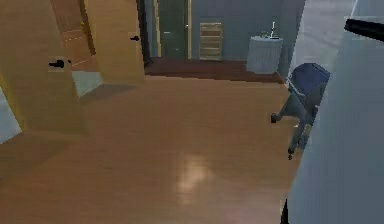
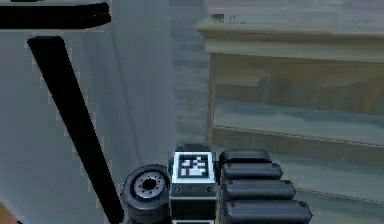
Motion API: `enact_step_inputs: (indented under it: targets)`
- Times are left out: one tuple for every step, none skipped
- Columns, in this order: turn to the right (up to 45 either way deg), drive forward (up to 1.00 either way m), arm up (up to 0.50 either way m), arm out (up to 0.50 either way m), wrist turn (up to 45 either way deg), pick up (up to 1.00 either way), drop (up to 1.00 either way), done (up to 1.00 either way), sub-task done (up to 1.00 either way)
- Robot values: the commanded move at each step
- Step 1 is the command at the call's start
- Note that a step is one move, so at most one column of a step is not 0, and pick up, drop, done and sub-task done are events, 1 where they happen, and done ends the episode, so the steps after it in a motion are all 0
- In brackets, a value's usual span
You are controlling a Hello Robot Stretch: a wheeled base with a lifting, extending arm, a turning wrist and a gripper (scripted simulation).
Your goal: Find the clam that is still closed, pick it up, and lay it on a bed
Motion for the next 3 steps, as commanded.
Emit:
enact_step_inputs:
  targets:
    - [0.0,0.25,0.00,0.00,0.0,0.00,0.00,0.00,0.00]
    - [-21.0,0.00,0.00,0.00,0.0,0.00,0.00,0.00,0.00]
    - [0.0,1.00,0.00,0.00,0.0,0.00,0.00,0.00,0.00]
